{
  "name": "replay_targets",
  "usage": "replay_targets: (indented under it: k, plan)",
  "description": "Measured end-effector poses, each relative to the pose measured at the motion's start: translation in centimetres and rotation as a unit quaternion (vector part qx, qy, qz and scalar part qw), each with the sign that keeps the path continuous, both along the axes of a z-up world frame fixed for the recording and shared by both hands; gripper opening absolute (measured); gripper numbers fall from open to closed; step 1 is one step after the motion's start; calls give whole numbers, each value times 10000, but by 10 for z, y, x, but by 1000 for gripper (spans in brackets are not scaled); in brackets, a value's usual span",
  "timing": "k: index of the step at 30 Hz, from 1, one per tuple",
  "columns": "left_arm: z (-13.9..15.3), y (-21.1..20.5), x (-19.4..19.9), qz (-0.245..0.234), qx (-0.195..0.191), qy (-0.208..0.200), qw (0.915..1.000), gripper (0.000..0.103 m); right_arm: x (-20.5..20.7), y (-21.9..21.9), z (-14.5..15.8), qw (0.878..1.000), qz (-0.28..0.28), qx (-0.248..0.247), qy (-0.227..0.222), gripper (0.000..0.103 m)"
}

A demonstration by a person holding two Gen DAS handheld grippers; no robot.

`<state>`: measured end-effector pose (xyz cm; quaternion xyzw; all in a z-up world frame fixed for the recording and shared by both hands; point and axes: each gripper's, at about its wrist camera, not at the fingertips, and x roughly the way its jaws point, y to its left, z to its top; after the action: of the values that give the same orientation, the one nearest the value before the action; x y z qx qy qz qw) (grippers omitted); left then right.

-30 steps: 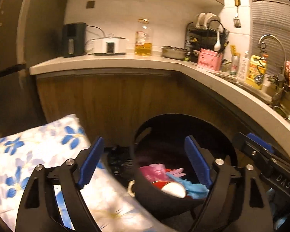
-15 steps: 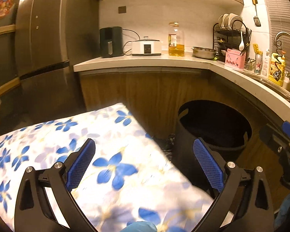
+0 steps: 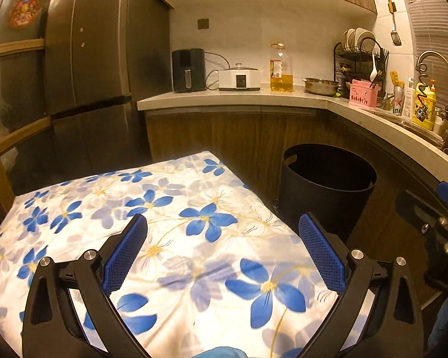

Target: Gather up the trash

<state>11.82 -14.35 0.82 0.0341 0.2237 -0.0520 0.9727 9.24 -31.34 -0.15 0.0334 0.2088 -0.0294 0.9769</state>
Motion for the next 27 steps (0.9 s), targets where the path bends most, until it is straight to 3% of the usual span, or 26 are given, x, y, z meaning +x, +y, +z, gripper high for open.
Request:
replay_targets:
  k: [12, 27]
  plan:
    - [3, 20, -46, 231, -76, -153, 9996, 97, -41, 15, 0, 9999, -2, -70, -92, 97]
    - [3, 39, -69, 328, -179, -191, 9991, 97, -61, 33, 3, 9997, 32, -148, -171, 97]
